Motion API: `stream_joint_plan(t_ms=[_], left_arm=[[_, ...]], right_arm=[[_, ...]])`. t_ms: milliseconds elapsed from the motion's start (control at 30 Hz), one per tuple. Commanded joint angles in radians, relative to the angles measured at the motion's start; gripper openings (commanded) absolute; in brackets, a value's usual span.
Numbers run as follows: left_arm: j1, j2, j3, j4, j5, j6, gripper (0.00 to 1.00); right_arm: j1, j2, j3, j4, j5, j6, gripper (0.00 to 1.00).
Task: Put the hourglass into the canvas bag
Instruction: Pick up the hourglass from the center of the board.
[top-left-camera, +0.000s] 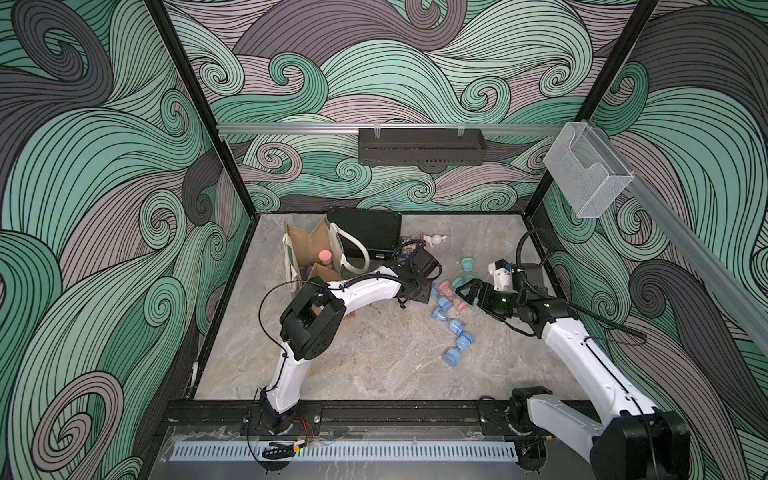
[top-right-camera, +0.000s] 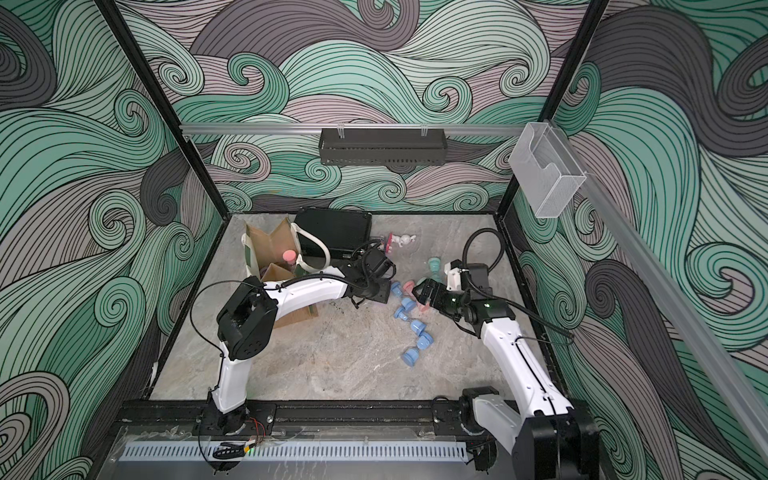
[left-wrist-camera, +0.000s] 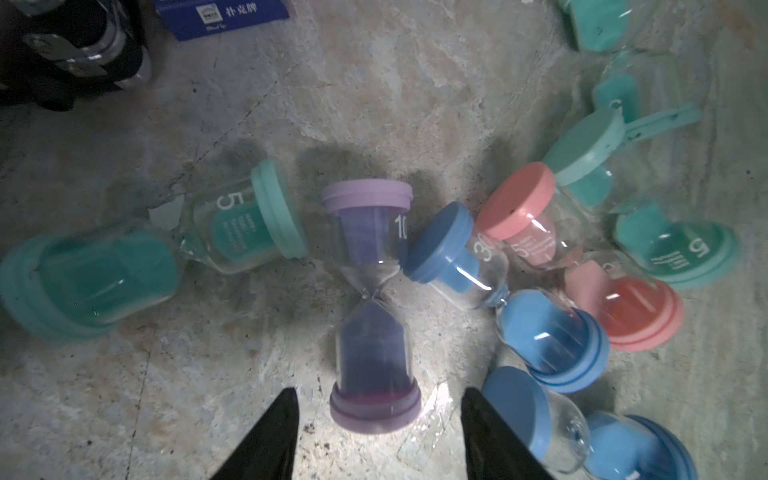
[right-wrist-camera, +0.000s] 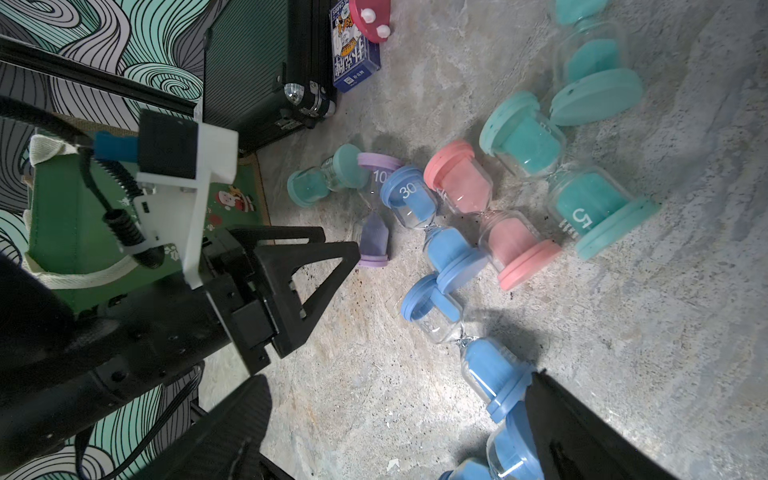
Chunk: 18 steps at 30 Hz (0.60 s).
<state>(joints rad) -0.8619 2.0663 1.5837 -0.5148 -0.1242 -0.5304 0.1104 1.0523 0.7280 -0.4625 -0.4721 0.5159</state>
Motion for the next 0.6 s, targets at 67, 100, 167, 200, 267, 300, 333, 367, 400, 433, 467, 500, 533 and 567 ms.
stream_joint_plan(t_ms=[67, 100, 167, 200, 267, 300, 333, 367, 400, 433, 467, 500, 533, 567], left_arm=[[-0.017, 0.054, 0.049, -0.04, 0.009, 0.013, 0.61], [-0.017, 0.067, 0.061, -0.051, 0.003, 0.013, 0.61], [-0.017, 0.09, 0.078, -0.077, -0.012, 0.013, 0.61], [-0.018, 0.098, 0.083, -0.086, -0.017, 0.013, 0.61], [-0.018, 0.107, 0.08, -0.09, -0.02, 0.015, 0.6], [-0.019, 0.11, 0.077, -0.091, -0.027, 0.016, 0.6], [-0.02, 0.11, 0.072, -0.094, -0.035, 0.015, 0.59], [-0.022, 0.109, 0.066, -0.096, -0.045, 0.014, 0.59], [-0.021, 0.109, 0.061, -0.097, -0.05, 0.012, 0.59], [-0.022, 0.11, 0.058, -0.096, -0.053, 0.012, 0.58], [-0.021, 0.113, 0.056, -0.097, -0.055, 0.013, 0.58], [-0.021, 0.116, 0.056, -0.099, -0.059, 0.013, 0.58], [-0.022, 0.118, 0.056, -0.097, -0.063, 0.013, 0.58], [-0.023, 0.122, 0.055, -0.093, -0.065, 0.015, 0.57]], right_arm=[[-0.006, 0.009, -0.012, 0.028, -0.018, 0.014, 1.0], [-0.006, 0.01, -0.014, 0.034, -0.02, 0.018, 1.0], [-0.006, 0.012, -0.013, 0.036, -0.023, 0.023, 1.0], [-0.005, 0.013, -0.01, 0.036, -0.03, 0.025, 1.0], [-0.006, 0.01, -0.012, 0.037, -0.036, 0.022, 1.0], [-0.006, 0.008, -0.012, 0.039, -0.033, 0.019, 1.0], [-0.006, 0.004, -0.014, 0.036, -0.03, 0.016, 1.0], [-0.006, 0.002, -0.016, 0.035, -0.028, 0.016, 1.0], [-0.006, -0.001, -0.017, 0.033, -0.028, 0.016, 0.99], [-0.005, -0.003, -0.019, 0.034, -0.028, 0.014, 1.0], [-0.005, -0.005, -0.022, 0.037, -0.027, 0.013, 1.0], [-0.006, -0.005, -0.025, 0.038, -0.024, 0.013, 1.0], [-0.006, -0.005, -0.027, 0.038, -0.022, 0.011, 1.0], [-0.006, -0.002, -0.026, 0.034, -0.016, 0.01, 1.0]])
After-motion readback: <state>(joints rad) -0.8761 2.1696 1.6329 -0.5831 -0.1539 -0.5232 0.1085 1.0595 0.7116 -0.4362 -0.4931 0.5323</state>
